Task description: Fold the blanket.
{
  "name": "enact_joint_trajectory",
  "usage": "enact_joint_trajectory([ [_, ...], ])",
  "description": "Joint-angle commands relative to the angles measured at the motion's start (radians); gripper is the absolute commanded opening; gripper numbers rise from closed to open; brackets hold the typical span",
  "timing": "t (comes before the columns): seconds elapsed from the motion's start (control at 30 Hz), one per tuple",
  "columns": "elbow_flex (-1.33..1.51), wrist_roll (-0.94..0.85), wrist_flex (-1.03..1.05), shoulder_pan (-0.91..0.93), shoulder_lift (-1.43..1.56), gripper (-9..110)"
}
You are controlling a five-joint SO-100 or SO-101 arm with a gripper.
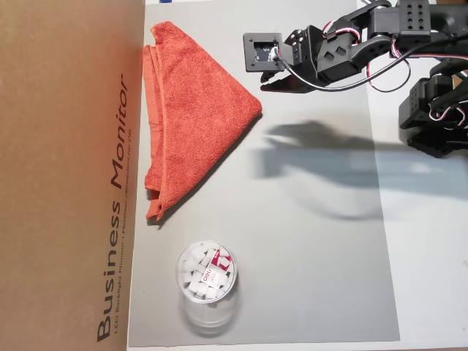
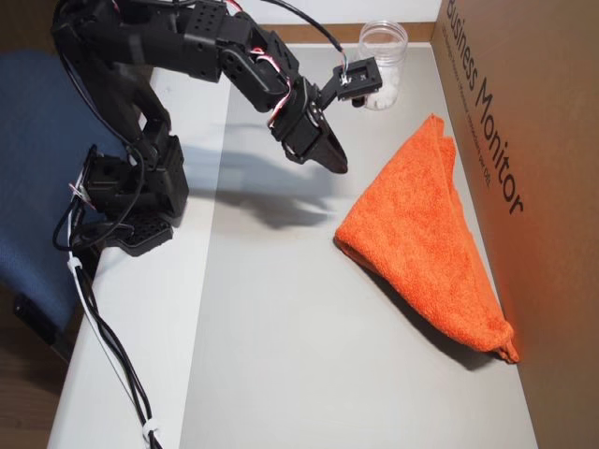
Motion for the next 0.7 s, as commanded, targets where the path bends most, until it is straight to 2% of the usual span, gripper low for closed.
enact_joint_trajectory([
  [0.0,0.035,0.009,0.003,-0.012,0.101,1],
  [0.4,0.318,0.011,0.003,-0.081,0.416,0],
  [0.67,0.472,0.179,0.005,-0.137,0.601,0],
])
